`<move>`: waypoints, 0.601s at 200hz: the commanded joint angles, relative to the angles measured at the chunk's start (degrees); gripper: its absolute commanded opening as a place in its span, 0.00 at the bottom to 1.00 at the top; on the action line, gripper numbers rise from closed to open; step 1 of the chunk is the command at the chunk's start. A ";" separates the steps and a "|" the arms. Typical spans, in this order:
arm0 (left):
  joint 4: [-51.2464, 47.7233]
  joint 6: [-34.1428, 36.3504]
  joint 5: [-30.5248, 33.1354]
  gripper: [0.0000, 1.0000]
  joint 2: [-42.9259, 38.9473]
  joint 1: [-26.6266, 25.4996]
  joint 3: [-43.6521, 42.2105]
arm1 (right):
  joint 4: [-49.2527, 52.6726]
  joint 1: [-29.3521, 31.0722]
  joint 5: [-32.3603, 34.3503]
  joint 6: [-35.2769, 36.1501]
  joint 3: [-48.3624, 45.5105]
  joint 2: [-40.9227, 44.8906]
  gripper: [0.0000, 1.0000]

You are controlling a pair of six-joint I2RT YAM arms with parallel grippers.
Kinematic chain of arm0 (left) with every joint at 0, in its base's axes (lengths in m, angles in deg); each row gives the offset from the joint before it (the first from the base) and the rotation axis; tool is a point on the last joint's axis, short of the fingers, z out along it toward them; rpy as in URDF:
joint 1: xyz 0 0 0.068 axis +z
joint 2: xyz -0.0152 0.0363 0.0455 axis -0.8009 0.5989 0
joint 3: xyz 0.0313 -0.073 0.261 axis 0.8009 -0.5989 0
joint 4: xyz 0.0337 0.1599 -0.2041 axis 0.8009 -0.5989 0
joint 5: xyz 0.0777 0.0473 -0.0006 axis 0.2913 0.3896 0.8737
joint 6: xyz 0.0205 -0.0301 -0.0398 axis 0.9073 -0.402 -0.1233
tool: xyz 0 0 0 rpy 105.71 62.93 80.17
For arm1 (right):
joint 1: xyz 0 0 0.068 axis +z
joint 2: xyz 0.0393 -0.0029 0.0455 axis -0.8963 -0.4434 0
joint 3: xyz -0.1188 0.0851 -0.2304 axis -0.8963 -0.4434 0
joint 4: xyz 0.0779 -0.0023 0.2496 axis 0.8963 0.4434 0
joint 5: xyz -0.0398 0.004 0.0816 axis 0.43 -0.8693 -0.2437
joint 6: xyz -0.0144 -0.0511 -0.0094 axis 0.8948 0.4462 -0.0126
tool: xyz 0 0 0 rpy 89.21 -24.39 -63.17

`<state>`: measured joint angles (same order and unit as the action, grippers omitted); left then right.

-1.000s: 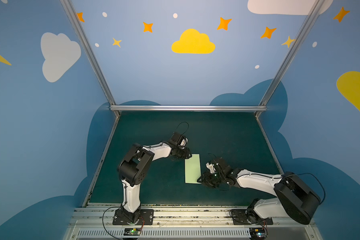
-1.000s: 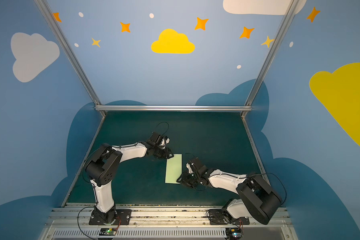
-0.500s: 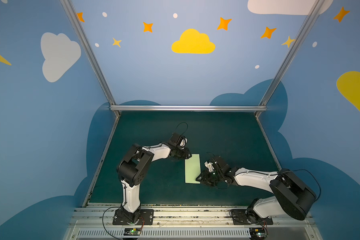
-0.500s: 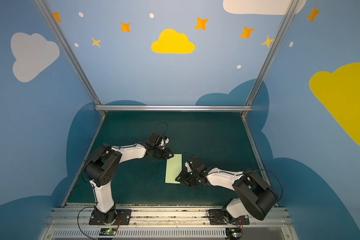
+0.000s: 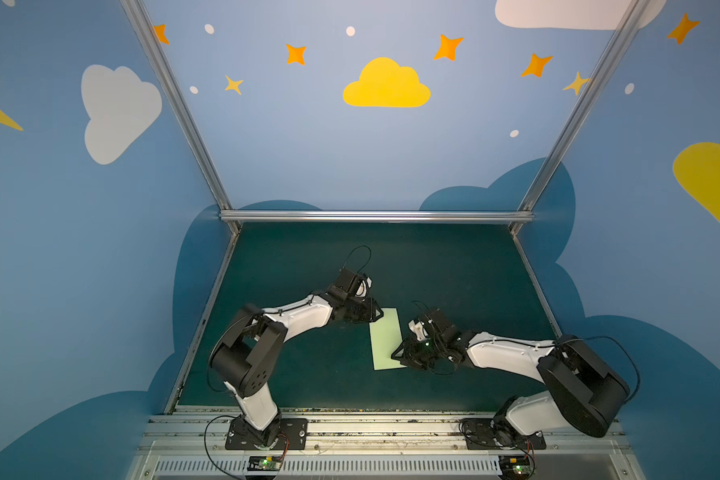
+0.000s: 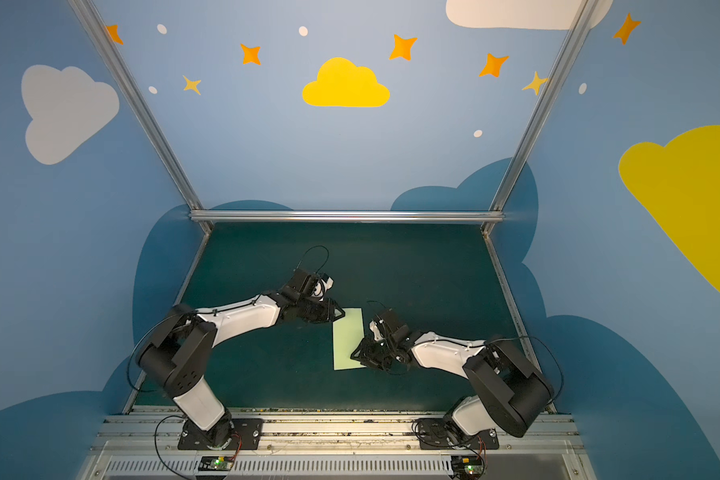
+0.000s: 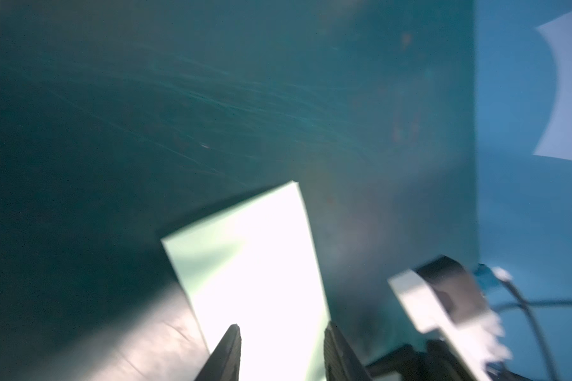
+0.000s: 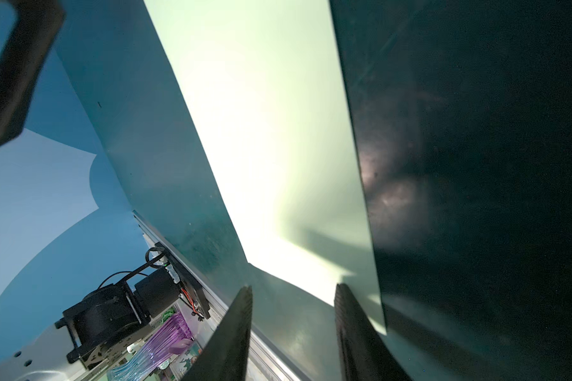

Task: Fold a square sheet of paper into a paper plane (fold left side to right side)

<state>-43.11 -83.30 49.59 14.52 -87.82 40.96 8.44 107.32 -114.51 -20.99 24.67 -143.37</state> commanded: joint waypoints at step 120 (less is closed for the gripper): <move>7.24 -6.95 3.87 0.41 0.30 -6.51 -13.04 | 5.74 -0.48 3.21 2.53 -2.73 4.69 0.48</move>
<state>-36.66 -90.19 51.92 13.23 -94.31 28.94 13.62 106.97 -111.60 -19.26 22.48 -138.01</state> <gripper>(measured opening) 0.412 0.473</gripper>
